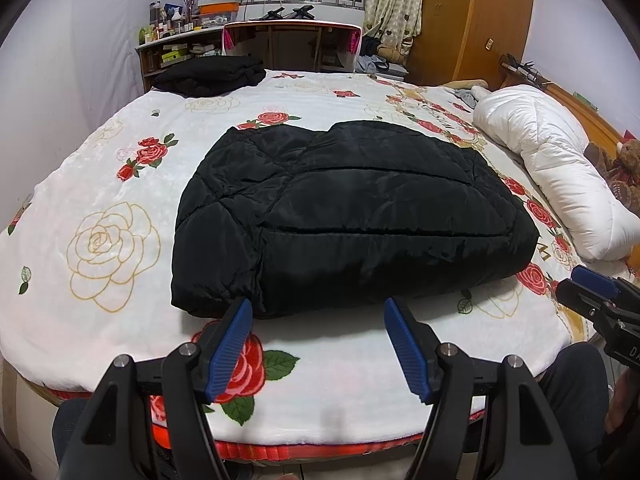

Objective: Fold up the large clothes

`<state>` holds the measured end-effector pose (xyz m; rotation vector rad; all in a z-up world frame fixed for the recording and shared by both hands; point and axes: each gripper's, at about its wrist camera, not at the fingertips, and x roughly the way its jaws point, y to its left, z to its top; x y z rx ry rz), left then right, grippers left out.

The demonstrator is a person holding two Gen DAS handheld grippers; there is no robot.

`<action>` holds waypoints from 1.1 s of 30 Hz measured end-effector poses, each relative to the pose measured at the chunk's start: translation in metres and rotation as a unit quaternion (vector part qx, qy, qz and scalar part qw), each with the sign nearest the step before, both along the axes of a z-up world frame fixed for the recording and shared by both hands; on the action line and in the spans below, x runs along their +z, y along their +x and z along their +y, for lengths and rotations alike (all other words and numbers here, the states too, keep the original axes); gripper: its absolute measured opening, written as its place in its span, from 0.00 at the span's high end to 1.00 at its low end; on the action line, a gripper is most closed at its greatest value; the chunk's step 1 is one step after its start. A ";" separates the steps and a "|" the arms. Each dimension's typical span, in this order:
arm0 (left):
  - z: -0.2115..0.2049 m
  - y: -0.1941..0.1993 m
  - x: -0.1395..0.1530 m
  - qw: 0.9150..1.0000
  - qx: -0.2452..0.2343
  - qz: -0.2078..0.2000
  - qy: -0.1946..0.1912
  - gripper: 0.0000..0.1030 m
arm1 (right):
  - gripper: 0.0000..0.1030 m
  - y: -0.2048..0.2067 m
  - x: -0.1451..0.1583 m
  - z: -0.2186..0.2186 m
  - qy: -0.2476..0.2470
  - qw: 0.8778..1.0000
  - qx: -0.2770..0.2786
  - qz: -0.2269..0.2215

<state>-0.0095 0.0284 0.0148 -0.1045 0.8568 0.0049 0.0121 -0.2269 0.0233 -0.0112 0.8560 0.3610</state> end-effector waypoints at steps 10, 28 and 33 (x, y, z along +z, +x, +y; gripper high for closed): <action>0.000 -0.001 0.003 1.000 -0.001 -0.003 0.001 0.31 | 0.38 -0.001 0.002 0.000 0.000 1.000 -0.001 -0.001; 0.000 -0.002 0.006 1.000 0.000 -0.002 -0.002 0.31 | 0.38 -0.001 0.003 0.001 0.001 1.000 -0.001 0.000; -0.004 -0.002 0.006 1.000 0.001 -0.003 0.010 0.31 | 0.38 -0.001 0.003 0.002 0.001 1.000 -0.001 0.000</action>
